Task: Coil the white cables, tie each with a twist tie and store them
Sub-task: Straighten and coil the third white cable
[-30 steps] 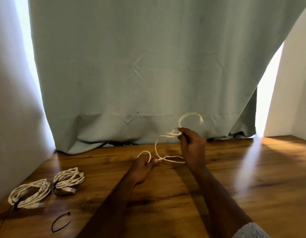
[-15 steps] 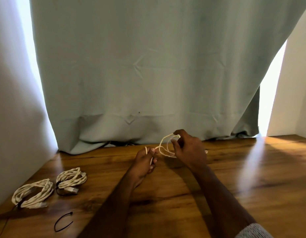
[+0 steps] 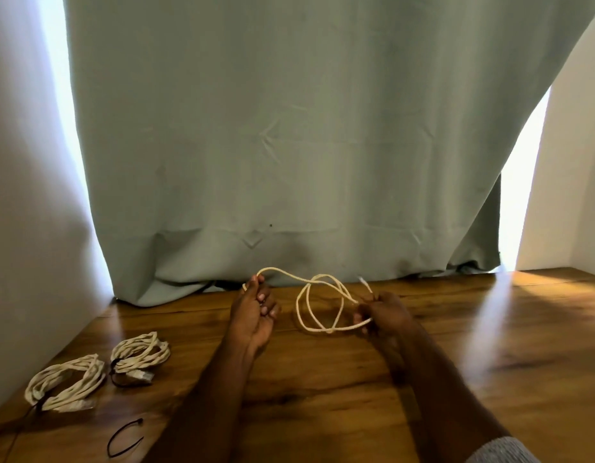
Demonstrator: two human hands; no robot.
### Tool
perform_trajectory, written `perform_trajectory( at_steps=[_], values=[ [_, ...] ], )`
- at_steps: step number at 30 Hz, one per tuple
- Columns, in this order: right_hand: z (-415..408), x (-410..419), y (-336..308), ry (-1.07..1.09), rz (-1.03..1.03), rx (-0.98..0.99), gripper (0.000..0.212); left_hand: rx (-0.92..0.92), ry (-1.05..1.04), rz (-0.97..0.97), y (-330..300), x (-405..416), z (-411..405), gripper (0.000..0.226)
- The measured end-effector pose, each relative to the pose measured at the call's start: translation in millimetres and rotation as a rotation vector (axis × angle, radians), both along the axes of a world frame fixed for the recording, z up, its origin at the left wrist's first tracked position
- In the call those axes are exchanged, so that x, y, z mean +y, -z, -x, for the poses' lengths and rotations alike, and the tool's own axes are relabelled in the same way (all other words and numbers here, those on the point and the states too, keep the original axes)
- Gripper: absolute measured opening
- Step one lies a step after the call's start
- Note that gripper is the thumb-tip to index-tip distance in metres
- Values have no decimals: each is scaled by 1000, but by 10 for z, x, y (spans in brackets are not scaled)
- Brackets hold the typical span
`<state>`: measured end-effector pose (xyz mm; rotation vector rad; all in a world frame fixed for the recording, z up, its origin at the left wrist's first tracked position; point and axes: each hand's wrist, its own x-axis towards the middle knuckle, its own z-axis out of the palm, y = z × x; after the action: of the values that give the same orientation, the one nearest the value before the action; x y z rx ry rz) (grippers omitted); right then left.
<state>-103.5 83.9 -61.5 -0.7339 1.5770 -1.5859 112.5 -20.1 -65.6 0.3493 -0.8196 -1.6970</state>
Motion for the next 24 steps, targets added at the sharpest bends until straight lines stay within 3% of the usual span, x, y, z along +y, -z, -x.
perform_trajectory(
  at_steps=[2, 3, 5, 6, 8, 10, 13, 15, 17, 20, 22, 24],
  values=[
    [25, -10, -66, -20, 263, -370, 16, -21, -33, -30, 76, -51, -32, 27],
    [46, -18, -95, -50, 358, -464, 20, -35, -42, -40, 111, -56, -32, 27],
    [56, 47, -166, -82, 402, -372, 24, -63, -50, -53, 166, -58, -9, 27],
    [83, 69, -172, -61, 369, -158, 24, -72, -52, -55, 178, -59, 0, 28],
    [164, 98, -175, 115, 266, 465, 13, -75, -43, -55, 167, -69, -19, 29],
    [266, 123, -163, 327, 159, 1004, 20, -74, 12, -69, 139, -84, -65, 34],
    [300, 124, -127, 439, -101, 1452, 24, -108, 250, -85, 87, -14, -60, 53],
    [198, 62, -105, 374, -205, 1594, 44, -173, 405, -61, 57, 75, 20, 59],
    [16, -4, -119, 304, -48, 1607, 58, -242, 478, -46, 33, 144, 123, 59],
    [-290, -94, -107, 47, 448, 1444, 45, -259, 526, -59, 8, 202, 206, 58],
    [-486, -96, -86, -233, 523, 1219, 40, -244, 548, -65, 3, 213, 195, 58],
    [-558, -131, -41, -310, 517, 1105, 31, -236, 560, -73, -2, 227, 156, 59]
  ],
)
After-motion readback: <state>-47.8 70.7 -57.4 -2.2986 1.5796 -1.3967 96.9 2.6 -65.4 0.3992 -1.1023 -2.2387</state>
